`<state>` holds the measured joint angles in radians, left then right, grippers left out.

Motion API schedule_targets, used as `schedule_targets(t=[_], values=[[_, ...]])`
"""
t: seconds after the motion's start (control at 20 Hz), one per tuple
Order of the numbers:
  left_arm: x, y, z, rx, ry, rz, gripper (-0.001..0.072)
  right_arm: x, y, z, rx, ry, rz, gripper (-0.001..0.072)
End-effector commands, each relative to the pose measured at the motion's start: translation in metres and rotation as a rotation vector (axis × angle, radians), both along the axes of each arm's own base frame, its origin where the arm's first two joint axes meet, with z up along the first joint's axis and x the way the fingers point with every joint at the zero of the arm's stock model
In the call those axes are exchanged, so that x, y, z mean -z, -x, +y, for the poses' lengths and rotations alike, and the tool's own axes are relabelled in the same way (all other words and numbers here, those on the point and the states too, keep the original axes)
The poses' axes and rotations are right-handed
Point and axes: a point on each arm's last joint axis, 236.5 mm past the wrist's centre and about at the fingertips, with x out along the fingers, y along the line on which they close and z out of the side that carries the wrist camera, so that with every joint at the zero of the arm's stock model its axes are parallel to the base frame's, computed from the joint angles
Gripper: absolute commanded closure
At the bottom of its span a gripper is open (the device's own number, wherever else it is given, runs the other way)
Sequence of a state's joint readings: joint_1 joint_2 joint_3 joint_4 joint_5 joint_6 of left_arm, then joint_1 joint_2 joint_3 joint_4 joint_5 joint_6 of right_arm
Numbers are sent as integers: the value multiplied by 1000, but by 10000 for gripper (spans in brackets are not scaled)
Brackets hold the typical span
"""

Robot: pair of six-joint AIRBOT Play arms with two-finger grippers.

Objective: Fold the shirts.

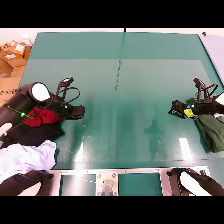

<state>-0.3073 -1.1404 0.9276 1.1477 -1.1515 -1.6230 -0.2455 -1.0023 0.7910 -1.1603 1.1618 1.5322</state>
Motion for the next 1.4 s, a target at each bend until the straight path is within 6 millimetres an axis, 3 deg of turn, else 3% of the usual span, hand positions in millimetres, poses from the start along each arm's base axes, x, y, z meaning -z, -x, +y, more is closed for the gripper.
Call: schedule_targets(t=[0.0, 0.15, 0.2, 0.25, 0.45, 0.5, 0.65, 0.85, 0.9, 0.95, 1.0, 1.05, 1.2, 1.35], values=[[0, 0, 0, 1, -1, -1, 682, 0, 0, 0, 0, 0, 0, 691], [2, -3, 5, 4, -26, -16, 679, 0, 0, 0, 0, 0, 0, 691], [6, -8, 16, 12, -76, -43, 401, 0, 0, 0, 0, 0, 0, 691], [11, -16, 36, 22, -169, -84, -13, 0, 0, 0, 0, 0, 0, 691], [13, -53, 156, 17, -670, -234, -13, 0, 0, 0, 0, 0, 0, 690], [15, -57, 171, -3, -695, -244, -13, 0, 0, 0, 0, 0, 0, 691], [41, -59, 204, -98, -669, -242, -13, 0, 0, 0, 0, 0, 0, 691], [84, -53, 218, -112, -659, -158, -13, 0, 0, 0, 0, 1, -1, 691], [92, -52, 219, -102, -663, -143, -3, 0, 0, 0, 0, 1, -1, 691], [96, -52, 219, -99, -664, -129, 220, 0, 0, 0, 0, 1, -1, 691], [94, -54, 219, -101, -666, -128, 552, 0, 0, 0, 0, 1, -1, 691], [86, -59, 219, -110, -667, -137, 684, 0, 0, 0, 0, 1, -2, 691], [43, -81, 217, -109, -662, -152, 684, 0, 0, 0, 1, 1, -2, 691], [-35, -118, 186, -122, -552, -247, 684, 0, 0, 0, 0, 0, -1, 691]])
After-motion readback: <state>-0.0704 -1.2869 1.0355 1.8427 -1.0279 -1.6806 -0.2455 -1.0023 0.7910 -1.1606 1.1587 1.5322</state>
